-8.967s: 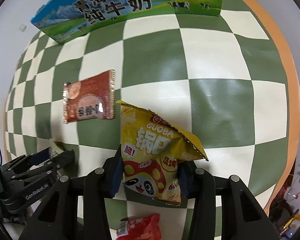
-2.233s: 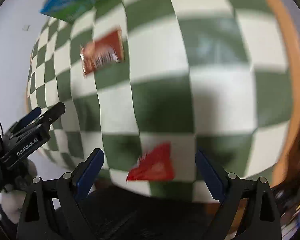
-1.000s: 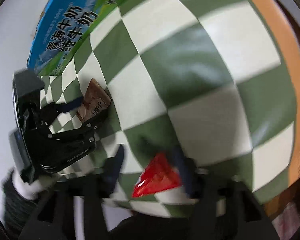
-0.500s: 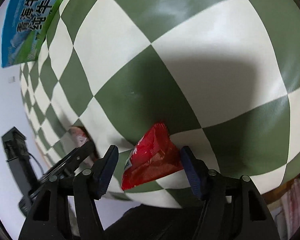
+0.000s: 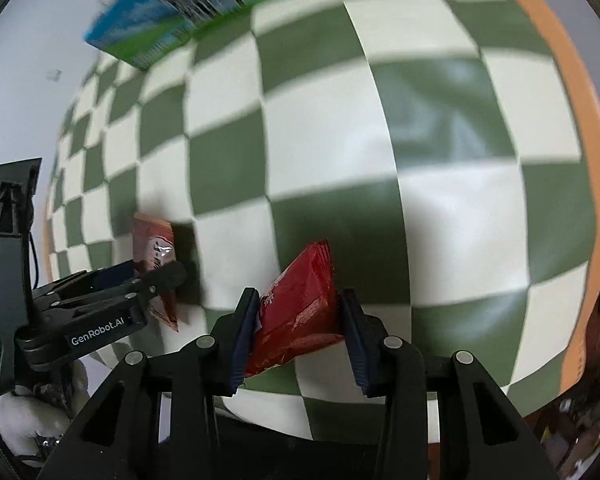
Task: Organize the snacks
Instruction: 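Carry both packets into the cardboard box and open both tools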
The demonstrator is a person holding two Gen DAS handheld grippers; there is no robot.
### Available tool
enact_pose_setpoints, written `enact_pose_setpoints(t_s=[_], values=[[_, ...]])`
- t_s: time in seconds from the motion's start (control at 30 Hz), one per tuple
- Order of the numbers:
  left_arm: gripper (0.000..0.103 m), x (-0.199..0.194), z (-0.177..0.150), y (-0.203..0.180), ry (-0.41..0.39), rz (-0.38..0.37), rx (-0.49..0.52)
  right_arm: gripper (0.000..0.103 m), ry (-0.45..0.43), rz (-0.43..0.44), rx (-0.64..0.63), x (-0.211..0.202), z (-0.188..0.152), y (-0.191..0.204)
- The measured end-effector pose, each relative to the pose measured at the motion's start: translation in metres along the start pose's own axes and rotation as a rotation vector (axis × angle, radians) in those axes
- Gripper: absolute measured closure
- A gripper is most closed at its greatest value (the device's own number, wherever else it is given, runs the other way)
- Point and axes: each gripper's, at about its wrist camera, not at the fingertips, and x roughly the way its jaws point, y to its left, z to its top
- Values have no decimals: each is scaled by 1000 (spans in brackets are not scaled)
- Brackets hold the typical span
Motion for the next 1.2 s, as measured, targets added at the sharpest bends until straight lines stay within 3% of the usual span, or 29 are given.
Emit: enact_pose_setpoints(t_s=[0.17, 0.33, 0.63, 0.9, 1.07, 1.2], values=[[47, -64, 37, -12, -111, -99, -22, 59, -83, 40, -21, -42, 35, -1], [47, -104, 82, -10, -208, -169, -13, 59, -174, 71, -46, -87, 73, 1], [47, -154, 186, -25, -328, -161, 10, 60, -336, 95, -112, -150, 174, 30], [47, -116, 294, -6, -225, -109, -62, 59, -353, 43, -149, -149, 294, 49], [47, -67, 351, 12, -128, -61, -111, 59, -252, -21, -143, -107, 375, 49], [46, -37, 379, 19, -71, -49, -132, 59, -168, -67, -135, -70, 412, 44]])
